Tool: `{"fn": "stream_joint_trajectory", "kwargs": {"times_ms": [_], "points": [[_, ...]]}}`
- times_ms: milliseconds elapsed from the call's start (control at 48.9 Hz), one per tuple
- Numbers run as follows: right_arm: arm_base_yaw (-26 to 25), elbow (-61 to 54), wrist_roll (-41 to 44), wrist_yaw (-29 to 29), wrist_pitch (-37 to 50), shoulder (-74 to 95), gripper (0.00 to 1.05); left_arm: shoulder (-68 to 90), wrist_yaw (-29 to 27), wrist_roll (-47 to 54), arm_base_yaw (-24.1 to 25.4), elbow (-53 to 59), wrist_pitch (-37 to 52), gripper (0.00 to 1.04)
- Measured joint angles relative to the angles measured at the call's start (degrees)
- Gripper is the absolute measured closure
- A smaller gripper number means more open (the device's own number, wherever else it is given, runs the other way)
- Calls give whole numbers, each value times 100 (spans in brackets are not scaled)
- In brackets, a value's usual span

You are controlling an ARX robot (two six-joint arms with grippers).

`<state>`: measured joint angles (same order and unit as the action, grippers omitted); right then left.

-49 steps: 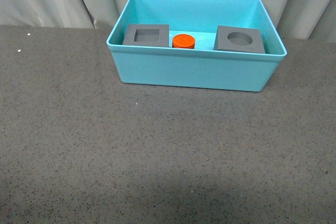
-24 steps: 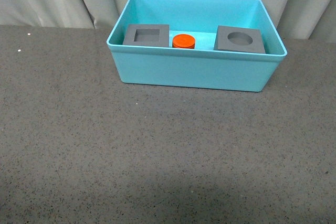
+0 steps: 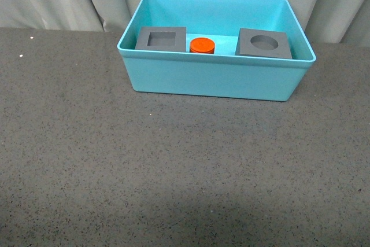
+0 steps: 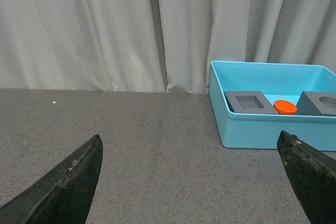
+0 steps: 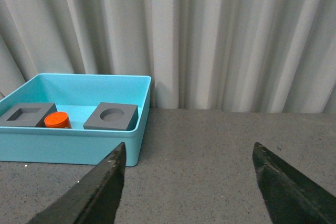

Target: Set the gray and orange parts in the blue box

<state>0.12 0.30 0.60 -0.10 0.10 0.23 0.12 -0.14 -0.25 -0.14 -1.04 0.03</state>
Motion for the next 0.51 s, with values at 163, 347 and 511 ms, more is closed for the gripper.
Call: {"fn": "stream_joint_trajectory", "kwargs": {"times_ms": [163, 347, 511], "points": [[0, 0, -9, 2, 0, 0, 9, 0, 2, 0, 0, 0, 0, 7], [0, 0, -7, 0, 0, 0, 10, 0, 0, 0, 0, 0, 0, 7], [0, 0, -7, 0, 0, 0, 10, 0, 0, 0, 0, 0, 0, 7]]}}
